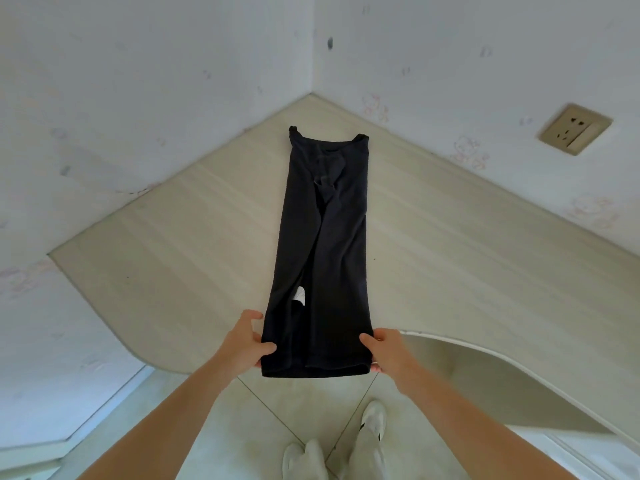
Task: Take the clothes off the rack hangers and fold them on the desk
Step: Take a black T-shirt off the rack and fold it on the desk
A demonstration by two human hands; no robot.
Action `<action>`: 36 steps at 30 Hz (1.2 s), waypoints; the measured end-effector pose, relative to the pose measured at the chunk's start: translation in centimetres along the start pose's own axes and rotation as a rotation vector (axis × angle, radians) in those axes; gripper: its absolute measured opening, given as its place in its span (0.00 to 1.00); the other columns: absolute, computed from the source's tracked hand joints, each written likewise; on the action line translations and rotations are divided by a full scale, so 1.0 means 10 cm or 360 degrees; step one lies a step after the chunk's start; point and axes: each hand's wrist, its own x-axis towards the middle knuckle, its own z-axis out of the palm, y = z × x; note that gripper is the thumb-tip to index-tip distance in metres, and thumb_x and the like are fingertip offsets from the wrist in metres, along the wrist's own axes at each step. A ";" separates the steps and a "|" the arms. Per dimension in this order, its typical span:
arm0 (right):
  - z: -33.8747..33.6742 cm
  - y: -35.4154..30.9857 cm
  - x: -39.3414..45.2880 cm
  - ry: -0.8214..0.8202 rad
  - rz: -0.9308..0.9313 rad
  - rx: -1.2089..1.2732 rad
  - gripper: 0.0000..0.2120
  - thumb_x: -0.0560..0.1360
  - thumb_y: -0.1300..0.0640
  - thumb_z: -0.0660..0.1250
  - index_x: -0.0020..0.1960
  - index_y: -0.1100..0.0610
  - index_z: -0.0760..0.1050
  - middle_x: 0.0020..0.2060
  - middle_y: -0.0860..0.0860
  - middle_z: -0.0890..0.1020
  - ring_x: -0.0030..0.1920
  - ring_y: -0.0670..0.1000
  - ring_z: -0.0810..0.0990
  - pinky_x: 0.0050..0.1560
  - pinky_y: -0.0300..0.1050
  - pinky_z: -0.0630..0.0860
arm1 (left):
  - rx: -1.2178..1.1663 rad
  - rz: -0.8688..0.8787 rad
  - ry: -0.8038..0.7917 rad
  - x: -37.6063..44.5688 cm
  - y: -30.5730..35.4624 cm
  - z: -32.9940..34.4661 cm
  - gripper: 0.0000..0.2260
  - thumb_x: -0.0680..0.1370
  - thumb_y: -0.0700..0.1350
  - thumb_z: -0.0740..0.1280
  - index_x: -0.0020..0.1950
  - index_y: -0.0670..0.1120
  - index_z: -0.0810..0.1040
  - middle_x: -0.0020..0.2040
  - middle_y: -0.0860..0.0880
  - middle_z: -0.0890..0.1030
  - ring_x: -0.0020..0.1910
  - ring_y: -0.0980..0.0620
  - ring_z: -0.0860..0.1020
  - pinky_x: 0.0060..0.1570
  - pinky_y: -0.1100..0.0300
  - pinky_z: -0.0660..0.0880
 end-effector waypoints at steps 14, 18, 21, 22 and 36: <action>-0.42 -0.18 -0.32 -0.0288 0.0270 0.0079 0.04 0.71 0.62 0.63 0.37 0.59 0.71 0.25 0.53 0.73 0.24 0.50 0.70 0.30 0.39 0.65 | 0.0169 0.0040 -0.0732 -0.19 0.43 -0.29 0.07 0.77 0.40 0.70 0.53 0.43 0.83 0.51 0.41 0.84 0.51 0.43 0.83 0.58 0.49 0.78; -0.65 -0.76 -0.08 -0.0416 0.0268 0.0395 0.11 0.73 0.58 0.61 0.32 0.55 0.66 0.23 0.50 0.67 0.23 0.48 0.66 0.26 0.36 0.65 | -0.0029 0.0073 -0.0650 0.12 1.08 -0.45 0.07 0.78 0.41 0.67 0.48 0.41 0.84 0.43 0.42 0.83 0.43 0.47 0.82 0.46 0.57 0.80; -0.88 -1.37 0.27 -0.0545 0.0239 0.0718 0.13 0.76 0.55 0.59 0.33 0.55 0.68 0.25 0.51 0.73 0.24 0.49 0.70 0.27 0.36 0.66 | -0.0467 0.0098 -0.0334 0.42 1.65 -0.54 0.08 0.81 0.41 0.62 0.55 0.39 0.79 0.41 0.43 0.84 0.40 0.47 0.84 0.41 0.59 0.78; -0.93 -1.55 0.40 -0.0514 0.0209 0.0832 0.13 0.76 0.54 0.59 0.35 0.57 0.69 0.28 0.52 0.75 0.26 0.49 0.71 0.29 0.38 0.66 | -0.0703 0.0124 -0.0207 0.55 1.78 -0.56 0.09 0.81 0.41 0.62 0.56 0.41 0.78 0.43 0.43 0.85 0.42 0.46 0.84 0.44 0.58 0.77; -0.54 -0.99 1.03 -0.0052 0.0168 0.0048 0.11 0.78 0.57 0.65 0.58 0.62 0.72 0.52 0.58 0.78 0.49 0.55 0.77 0.48 0.46 0.75 | 0.0011 -0.0084 0.0274 1.15 0.95 -0.06 0.08 0.75 0.42 0.72 0.52 0.46 0.78 0.48 0.46 0.80 0.49 0.46 0.79 0.49 0.55 0.77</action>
